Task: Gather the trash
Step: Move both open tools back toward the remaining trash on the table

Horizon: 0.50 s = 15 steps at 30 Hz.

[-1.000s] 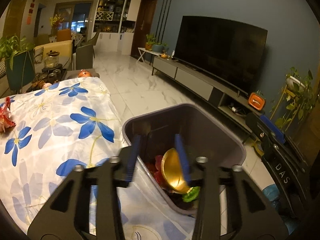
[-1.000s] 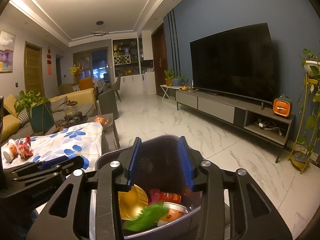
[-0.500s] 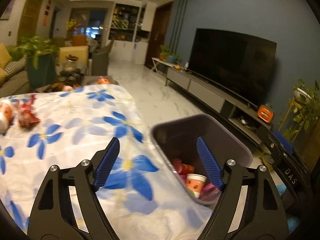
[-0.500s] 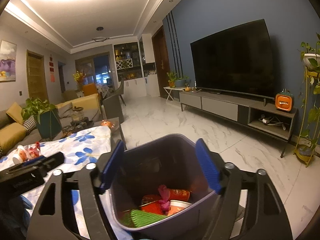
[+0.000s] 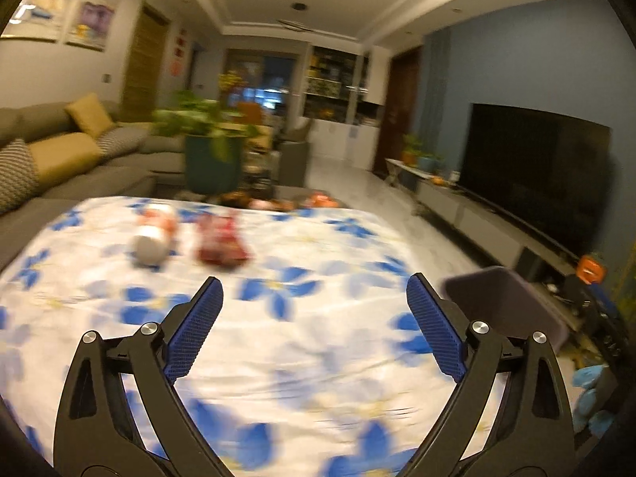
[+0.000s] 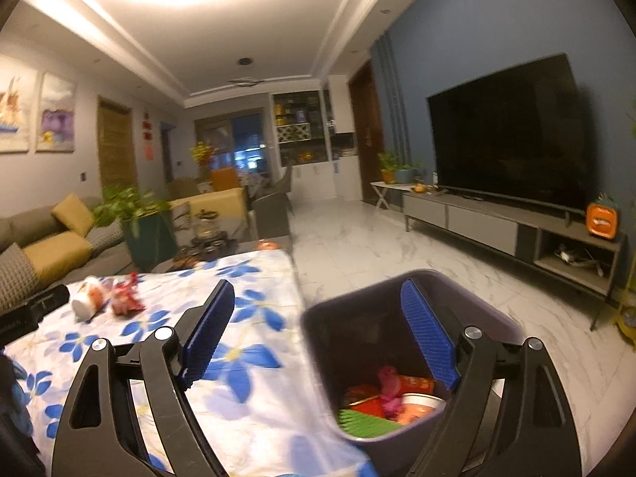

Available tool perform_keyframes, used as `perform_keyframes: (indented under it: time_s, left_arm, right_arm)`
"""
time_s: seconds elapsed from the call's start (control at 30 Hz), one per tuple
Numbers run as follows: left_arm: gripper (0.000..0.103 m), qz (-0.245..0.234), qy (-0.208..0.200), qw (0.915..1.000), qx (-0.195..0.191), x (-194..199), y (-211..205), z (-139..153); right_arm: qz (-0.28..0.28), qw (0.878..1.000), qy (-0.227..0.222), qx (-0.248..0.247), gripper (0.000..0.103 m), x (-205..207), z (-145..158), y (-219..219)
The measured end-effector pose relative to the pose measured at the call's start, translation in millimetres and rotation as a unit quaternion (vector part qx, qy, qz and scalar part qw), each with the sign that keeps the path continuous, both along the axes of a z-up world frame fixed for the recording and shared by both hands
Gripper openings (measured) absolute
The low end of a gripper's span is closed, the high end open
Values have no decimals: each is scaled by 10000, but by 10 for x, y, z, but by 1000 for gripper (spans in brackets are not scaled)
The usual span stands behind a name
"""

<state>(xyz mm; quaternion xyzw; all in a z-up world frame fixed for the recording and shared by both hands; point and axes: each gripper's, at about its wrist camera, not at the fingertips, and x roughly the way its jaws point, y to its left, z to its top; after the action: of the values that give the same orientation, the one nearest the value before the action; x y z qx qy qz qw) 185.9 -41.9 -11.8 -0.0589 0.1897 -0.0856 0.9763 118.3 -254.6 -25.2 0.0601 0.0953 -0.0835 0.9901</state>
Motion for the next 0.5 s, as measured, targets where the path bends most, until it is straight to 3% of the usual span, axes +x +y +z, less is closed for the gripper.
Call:
perform_keyframes:
  time_s: [0.2, 0.5]
  left_arm:
    - [92, 794, -5, 9968, -8, 24, 798, 6]
    - [92, 1345, -1, 9909, 79, 252, 1413, -33]
  right_arm:
    - [464, 9988, -9, -139, 83, 208, 61, 481]
    - [1077, 9938, 74, -267, 83, 633, 124, 1225]
